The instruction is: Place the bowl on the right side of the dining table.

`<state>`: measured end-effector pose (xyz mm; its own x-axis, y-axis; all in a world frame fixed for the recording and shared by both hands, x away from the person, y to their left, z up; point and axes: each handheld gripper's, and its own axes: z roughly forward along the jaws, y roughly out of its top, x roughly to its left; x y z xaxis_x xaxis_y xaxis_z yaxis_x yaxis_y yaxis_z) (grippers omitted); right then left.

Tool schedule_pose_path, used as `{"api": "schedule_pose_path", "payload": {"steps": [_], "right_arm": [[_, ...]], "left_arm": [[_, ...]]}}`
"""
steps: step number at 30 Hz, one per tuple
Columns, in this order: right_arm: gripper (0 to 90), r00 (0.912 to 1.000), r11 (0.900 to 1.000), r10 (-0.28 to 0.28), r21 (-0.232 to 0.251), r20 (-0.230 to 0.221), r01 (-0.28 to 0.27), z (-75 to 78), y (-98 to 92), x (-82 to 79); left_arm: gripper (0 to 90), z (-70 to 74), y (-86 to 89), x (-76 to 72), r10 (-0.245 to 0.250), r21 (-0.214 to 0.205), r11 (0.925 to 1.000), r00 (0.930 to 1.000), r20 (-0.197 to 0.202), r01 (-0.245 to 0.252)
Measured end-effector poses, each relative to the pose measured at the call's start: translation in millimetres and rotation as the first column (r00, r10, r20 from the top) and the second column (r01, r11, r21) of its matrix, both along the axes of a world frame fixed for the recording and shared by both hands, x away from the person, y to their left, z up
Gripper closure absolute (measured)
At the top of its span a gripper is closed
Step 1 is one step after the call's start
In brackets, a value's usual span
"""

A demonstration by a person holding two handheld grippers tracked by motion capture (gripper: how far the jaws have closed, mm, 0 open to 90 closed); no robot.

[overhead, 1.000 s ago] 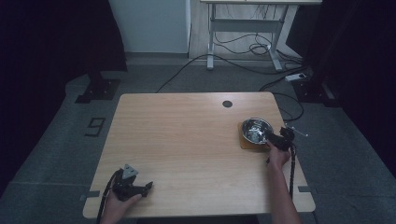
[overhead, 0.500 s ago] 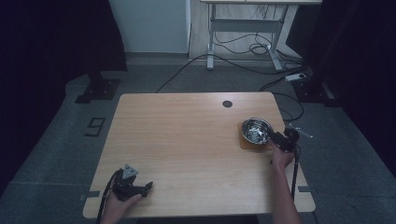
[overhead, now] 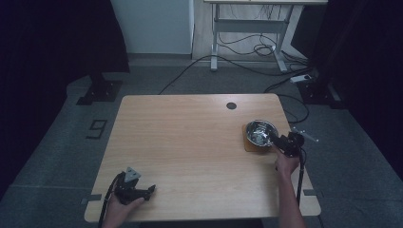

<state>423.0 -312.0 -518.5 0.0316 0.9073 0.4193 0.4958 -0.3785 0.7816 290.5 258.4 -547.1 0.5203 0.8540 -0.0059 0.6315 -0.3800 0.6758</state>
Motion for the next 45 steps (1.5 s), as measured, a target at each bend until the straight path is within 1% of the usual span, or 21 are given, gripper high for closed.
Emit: {"api": "schedule_pose_path", "payload": {"steps": [2, 4, 7, 9, 14, 19, 22, 25, 30, 34, 37, 39, 45], "right_arm": [[36.8, 1.0, 1.0, 0.007, 0.0, 0.001, -0.007, 2.1, 2.7, -2.5], [37.0, 0.9998, 1.0, 0.009, -0.004, 0.019, -0.009, 5.0, 5.8, -5.9], [37.0, 0.9989, 0.9993, 0.024, -0.031, 0.041, -0.023, 10.2, 10.1, -10.3], [37.0, 0.9984, 0.9983, 0.037, -0.047, 0.042, -0.035, 13.3, 12.4, -13.4], [37.0, 0.9949, 0.9921, 0.096, -0.085, 0.032, -0.093, 18.6, 21.5, -22.9], [36.4, 0.9871, 0.985, 0.157, -0.077, 0.031, -0.155, 22.9, 34.6, -29.1], [35.9, 0.979, 0.9785, 0.2, -0.058, 0.037, -0.198, 25.9, 41.8, -32.5], [35.2, 0.9697, 0.9696, 0.241, -0.057, 0.042, -0.238, 27.7, 48.9, -37.0], [33.8, 0.9555, 0.956, 0.292, -0.04, 0.04, -0.291, 28.1, 58.1, -45.2], [33.0, 0.9426, 0.9419, 0.333, -0.06, 0.028, -0.331, 25.1, 66.6, -53.5], [32.6, 0.9307, 0.9274, 0.366, -0.087, 0.009, -0.364, 20.5, 72.1, -60.6], [32.6, 0.9244, 0.9202, 0.381, -0.095, -0.001, -0.38, 17.7, 74.4, -64.3], [32.4, 0.9022, 0.894, 0.431, -0.127, -0.02, -0.43, 9.9, 82.2, -77.4]], "left_arm": [[7.4, 0.0, 0.0, 0.0, 0.0, 0.0, 1.0, 1.0, 0.0, 0.0], [7.4, 0.0, 0.0, 0.0, 0.0, 0.0, 1.0, 1.0, 0.0, 0.0], [7.4, 0.0, 0.0, 0.0, 0.0, 0.0, 1.0, 1.0, 0.0, 0.0], [7.4, 0.0, 0.0, 0.0, 0.0, 0.0, 1.0, 1.0, 0.0, 0.0], [7.4, 0.0, 0.0, 0.0, 0.0, 0.0, 1.0, 1.0, 0.0, 0.0], [7.4, 0.0, 0.0, 0.0, 0.0, 0.0, 1.0, 1.0, 0.0, 0.0], [7.4, 0.0, 0.0, 0.0, 0.0, 0.0, 1.0, 1.0, 0.0, 0.0], [7.4, 0.0, 0.0, 0.0, 0.0, 0.0, 1.0, 1.0, 0.0, 0.0], [7.4, 0.0, 0.0, 0.0, 0.0, 0.0, 1.0, 1.0, 0.0, 0.0], [7.4, 0.0, 0.0, 0.0, 0.0, 0.0, 1.0, 1.0, 0.0, 0.0], [7.4, 0.0, 0.0, 0.0, 0.0, 0.0, 1.0, 1.0, 0.0, 0.0], [7.4, 0.0, 0.0, 0.0, 0.0, 0.0, 1.0, 1.0, 0.0, 0.0], [7.4, 0.0, 0.0, 0.0, 0.0, 0.0, 1.0, 1.0, 0.0, 0.0]]}}
